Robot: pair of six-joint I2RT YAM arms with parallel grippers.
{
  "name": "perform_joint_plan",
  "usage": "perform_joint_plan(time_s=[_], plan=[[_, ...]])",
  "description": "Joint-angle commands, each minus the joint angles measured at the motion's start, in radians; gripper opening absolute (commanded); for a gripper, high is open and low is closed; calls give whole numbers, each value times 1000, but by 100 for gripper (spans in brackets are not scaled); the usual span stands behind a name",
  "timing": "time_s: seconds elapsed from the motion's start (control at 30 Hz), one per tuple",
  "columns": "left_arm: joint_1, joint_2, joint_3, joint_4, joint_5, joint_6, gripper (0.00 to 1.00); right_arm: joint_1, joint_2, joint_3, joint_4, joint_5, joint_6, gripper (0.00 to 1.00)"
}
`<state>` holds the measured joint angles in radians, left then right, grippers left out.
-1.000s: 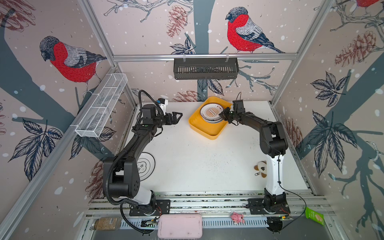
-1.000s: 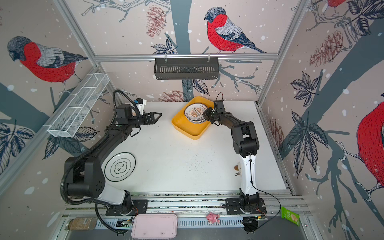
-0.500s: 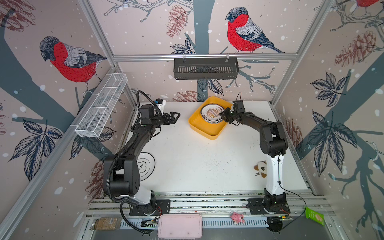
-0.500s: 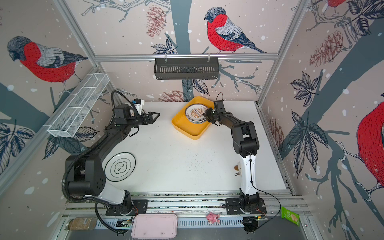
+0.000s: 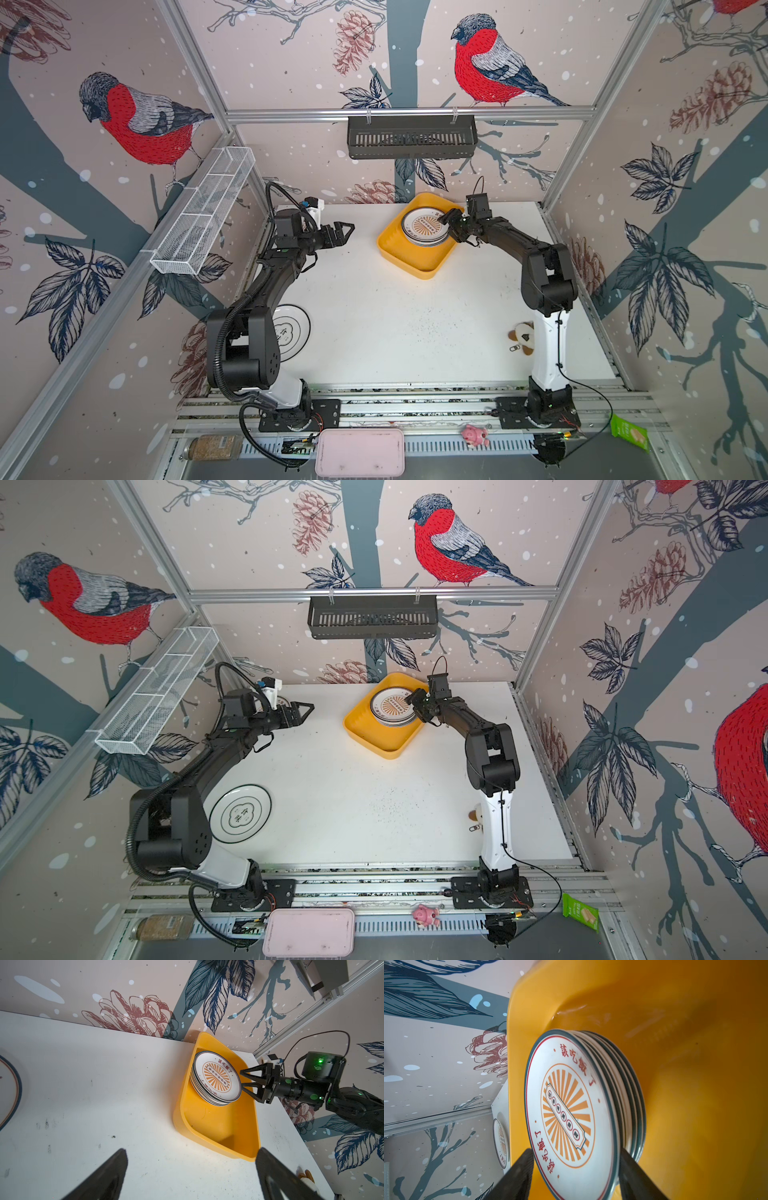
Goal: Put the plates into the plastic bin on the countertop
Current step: 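Open the right gripper and lift it off the plate stack in the bin, then grasp the last sunburst plate's rim with the left gripper while the right arm rises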
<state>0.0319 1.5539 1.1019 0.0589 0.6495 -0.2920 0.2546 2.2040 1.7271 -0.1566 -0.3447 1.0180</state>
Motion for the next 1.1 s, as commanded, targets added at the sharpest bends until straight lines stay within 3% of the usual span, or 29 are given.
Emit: perform_joint_plan(time_s=[0.0,0.27,0.43,0.67,0.93,1.07], plan=[[5,7,15,-8,-55,12,96,2,-12,27,-72,48,-46,67],[15,32,19,-17,-85,-4,96,6,-42,37,-78,63,-74,74],[35,32,23,-22,-94,-15,96,21,-96,34,-96,118,-120,84],[62,2,5,-43,-264,-33,96,42,-169,20,-84,156,-151,100],[63,-8,-6,-73,-461,-83,96,115,-316,-73,-31,168,-258,100],[62,5,-5,-78,-462,-72,96,141,-394,-112,-30,168,-281,99]])
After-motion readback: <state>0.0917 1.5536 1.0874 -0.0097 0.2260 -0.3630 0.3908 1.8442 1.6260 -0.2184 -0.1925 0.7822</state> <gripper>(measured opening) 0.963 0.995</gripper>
